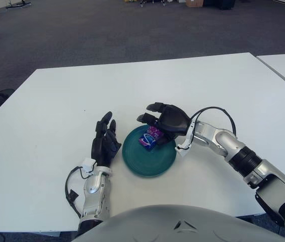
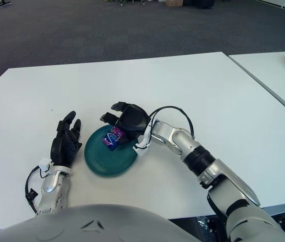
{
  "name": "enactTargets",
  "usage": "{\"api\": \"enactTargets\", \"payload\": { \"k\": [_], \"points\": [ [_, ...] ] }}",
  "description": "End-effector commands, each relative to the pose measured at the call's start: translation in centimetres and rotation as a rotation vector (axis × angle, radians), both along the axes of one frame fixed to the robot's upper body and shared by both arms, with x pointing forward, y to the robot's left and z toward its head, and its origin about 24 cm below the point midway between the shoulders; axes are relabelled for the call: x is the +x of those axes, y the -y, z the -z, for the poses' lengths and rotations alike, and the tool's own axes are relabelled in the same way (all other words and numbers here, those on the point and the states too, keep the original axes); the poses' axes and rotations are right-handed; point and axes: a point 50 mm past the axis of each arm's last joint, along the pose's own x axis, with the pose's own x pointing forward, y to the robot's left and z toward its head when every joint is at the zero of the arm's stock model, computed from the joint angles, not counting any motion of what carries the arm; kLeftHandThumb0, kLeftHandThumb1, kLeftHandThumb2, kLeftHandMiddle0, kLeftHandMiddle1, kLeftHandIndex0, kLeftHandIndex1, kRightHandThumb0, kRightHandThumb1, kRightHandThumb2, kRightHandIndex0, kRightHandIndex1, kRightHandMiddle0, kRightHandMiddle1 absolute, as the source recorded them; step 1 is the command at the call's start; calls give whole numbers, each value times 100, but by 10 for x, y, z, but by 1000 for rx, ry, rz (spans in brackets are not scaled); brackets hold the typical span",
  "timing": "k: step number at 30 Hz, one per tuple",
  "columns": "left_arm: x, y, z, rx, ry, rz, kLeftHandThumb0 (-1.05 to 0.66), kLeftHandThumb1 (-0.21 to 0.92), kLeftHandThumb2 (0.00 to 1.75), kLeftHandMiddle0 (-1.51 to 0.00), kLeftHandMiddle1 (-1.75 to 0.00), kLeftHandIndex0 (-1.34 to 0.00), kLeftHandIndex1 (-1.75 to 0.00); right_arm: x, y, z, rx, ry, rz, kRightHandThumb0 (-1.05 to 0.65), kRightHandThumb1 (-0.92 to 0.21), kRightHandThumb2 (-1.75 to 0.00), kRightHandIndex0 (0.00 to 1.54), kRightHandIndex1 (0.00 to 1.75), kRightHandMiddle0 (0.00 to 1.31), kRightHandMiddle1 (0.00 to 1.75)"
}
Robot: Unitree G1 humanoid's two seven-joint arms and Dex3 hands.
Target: Put the gum into the plate.
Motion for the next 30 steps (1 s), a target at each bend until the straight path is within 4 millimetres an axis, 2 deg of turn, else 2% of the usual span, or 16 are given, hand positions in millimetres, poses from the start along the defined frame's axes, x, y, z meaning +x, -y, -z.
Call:
{"api": "enactTargets", "payload": {
  "k": [1, 7, 13, 19, 21, 25, 30],
  "points": [
    [-14, 6, 19, -62, -113, -35, -84, 92, 103, -25, 0, 0, -55, 2, 1, -5, 73, -8, 26, -76, -92, -99, 40, 7, 0, 56],
    [-14, 6, 19, -76, -110, -44, -83, 92, 103, -26, -1, 0, -57, 5, 4, -8, 245, -102, 99, -79, -92, -96, 38, 5, 0, 54],
    [-14, 6, 19, -97, -93, -56, -84, 92, 102, -26, 0, 0, -58, 22, 17, -1, 615, -282, 232, -81, -92, -83, 32, 1, 0, 49],
    [-14, 4, 20, -109, -82, -67, -86, 92, 99, -25, 0, 0, -61, 38, 26, 1, 918, -402, 328, -85, -92, -79, 31, 1, 0, 51],
    [-14, 3, 21, -105, -87, -70, -87, 92, 97, -24, 0, 0, -62, 43, 35, 4, 1058, -500, 389, -87, -92, -81, 31, 1, 0, 53],
    [-14, 2, 22, -96, -90, -67, -88, 92, 96, -22, 0, 0, -61, 54, 47, 14, 1228, -651, 492, -87, -92, -83, 31, 0, 0, 57],
    [-14, 0, 23, -89, -86, -56, -90, 92, 95, -22, 0, 0, -59, 59, 47, 25, 1494, -841, 571, -81, -92, -82, 26, 0, 0, 55]
  ]
}}
